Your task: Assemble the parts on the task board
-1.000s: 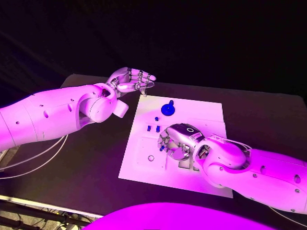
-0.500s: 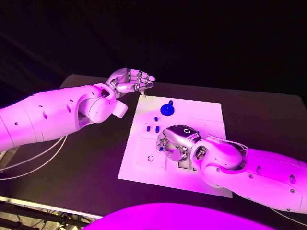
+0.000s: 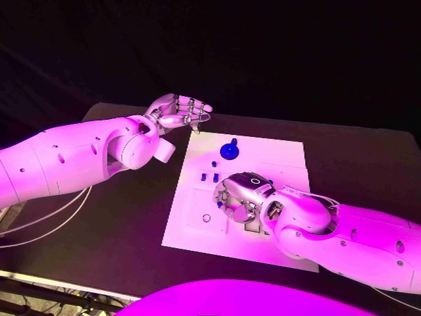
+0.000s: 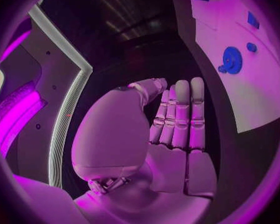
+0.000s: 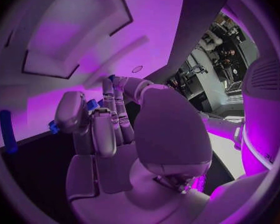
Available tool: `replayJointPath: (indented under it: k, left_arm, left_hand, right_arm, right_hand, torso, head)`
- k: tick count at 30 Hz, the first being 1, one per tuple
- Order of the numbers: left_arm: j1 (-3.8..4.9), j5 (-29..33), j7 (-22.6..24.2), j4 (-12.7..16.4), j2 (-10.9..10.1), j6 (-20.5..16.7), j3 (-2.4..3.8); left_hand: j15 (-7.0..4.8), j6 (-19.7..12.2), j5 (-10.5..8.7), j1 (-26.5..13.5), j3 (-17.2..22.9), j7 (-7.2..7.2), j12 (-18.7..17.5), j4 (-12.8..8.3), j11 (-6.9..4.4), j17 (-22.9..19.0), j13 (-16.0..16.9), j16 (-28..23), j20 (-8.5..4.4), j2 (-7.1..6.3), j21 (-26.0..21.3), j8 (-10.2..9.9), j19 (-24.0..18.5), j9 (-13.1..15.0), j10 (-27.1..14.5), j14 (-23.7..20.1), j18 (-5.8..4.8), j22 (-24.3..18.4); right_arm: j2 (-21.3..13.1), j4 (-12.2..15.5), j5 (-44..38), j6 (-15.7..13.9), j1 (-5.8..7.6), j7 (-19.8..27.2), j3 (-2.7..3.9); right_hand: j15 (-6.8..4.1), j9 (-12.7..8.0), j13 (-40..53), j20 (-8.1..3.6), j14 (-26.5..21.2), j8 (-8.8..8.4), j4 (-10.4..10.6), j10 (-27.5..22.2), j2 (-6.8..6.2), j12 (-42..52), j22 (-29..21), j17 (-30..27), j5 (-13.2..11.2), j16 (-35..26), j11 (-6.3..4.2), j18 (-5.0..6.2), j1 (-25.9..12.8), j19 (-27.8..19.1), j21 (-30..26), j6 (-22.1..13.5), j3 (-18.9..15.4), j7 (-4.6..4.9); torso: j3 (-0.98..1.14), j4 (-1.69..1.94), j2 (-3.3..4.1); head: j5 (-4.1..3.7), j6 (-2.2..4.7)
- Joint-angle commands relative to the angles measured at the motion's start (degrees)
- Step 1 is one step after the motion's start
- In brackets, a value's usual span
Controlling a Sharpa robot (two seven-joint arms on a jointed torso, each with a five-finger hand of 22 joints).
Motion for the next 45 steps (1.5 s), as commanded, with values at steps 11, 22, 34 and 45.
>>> replayJointPath:
  k: [11, 22, 34, 45]
  left_arm:
    - [0.03, 0.39, -0.04, 0.06, 0.02, 1.14, 0.06]
    - [0.00, 0.39, -0.08, -0.08, 0.00, 1.22, 0.06]
    - [-0.09, 0.40, -0.12, -0.05, -0.17, 1.40, 0.03]
    - [-0.18, 0.41, -0.33, -0.03, -0.22, 1.97, 0.00]
  left_hand:
    - [0.15, -0.42, 0.24, -0.38, -0.35, 0.14, -0.17, 0.05, 0.16, -0.09, -0.06, -0.21, 0.14, 0.14, -0.32, -0.21, -0.15, -0.09, -0.45, -0.20, 0.88, -0.06]
    - [0.17, -0.46, 0.24, -0.43, -0.40, 0.16, -0.20, 0.09, 0.19, -0.10, -0.12, -0.25, 0.16, 0.16, -0.39, -0.22, -0.15, -0.11, -0.55, -0.22, 0.88, -0.10]
    - [0.19, -0.48, 0.24, -0.46, -0.43, 0.16, -0.20, 0.11, 0.20, -0.10, -0.15, -0.28, 0.17, 0.16, -0.44, -0.22, -0.16, -0.11, -0.59, -0.24, 0.87, -0.14]
    - [0.21, -0.49, 0.24, -0.52, -0.47, 0.17, -0.21, 0.16, 0.22, -0.11, -0.18, -0.30, 0.19, 0.18, -0.50, -0.21, -0.17, -0.12, -0.64, -0.26, 0.87, -0.18]
  right_arm:
    - [-2.38, 2.45, -0.36, -1.94, 0.16, -1.30, -0.09]
    - [-7.64, 6.91, 0.41, -2.55, 2.90, -3.00, 0.30]
    - [-15.06, 6.37, 3.10, -0.52, 6.67, -1.68, 0.62]
    - [-16.34, 5.13, 4.03, 4.82, 6.93, -0.78, 0.63]
  right_hand:
    - [0.86, -0.40, -0.33, 0.83, 1.95, -1.68, -0.59, -3.03, -1.03, -0.49, -0.18, -0.79, -0.09, -0.34, 0.78, -0.05, -0.12, -0.77, -1.84, -2.01, -0.44, 0.05]
    - [0.94, -0.35, -0.34, 0.89, 1.89, -1.63, -0.58, -3.34, -1.04, -0.43, -0.27, -0.97, -0.11, -0.43, 0.87, -0.01, -0.25, -0.85, -2.05, -1.80, -0.52, 0.12]
    - [1.65, -0.62, -1.44, 1.59, 1.51, -2.94, 0.23, -8.60, -2.68, -0.95, -2.19, -2.40, -0.11, -1.05, 1.58, 0.62, -2.12, -2.30, -5.94, -3.04, -3.72, 0.32]
    - [2.37, -2.01, -2.00, 2.14, 1.21, -6.38, 4.97, -14.88, 0.86, 1.87, -4.93, -3.89, 0.48, -1.56, 2.41, 1.15, 4.70, -2.51, -11.13, -4.85, -22.54, -0.29]
  torso:
    - [0.08, -0.04, -0.04]
    - [0.02, -0.12, -0.07]
    - [0.07, -0.04, 0.00]
    - [0.07, 0.00, 0.03]
  head:
    - [-0.41, 0.56]
    - [-1.42, 1.43]
    - [-3.43, 2.51]
    - [-3.69, 2.66]
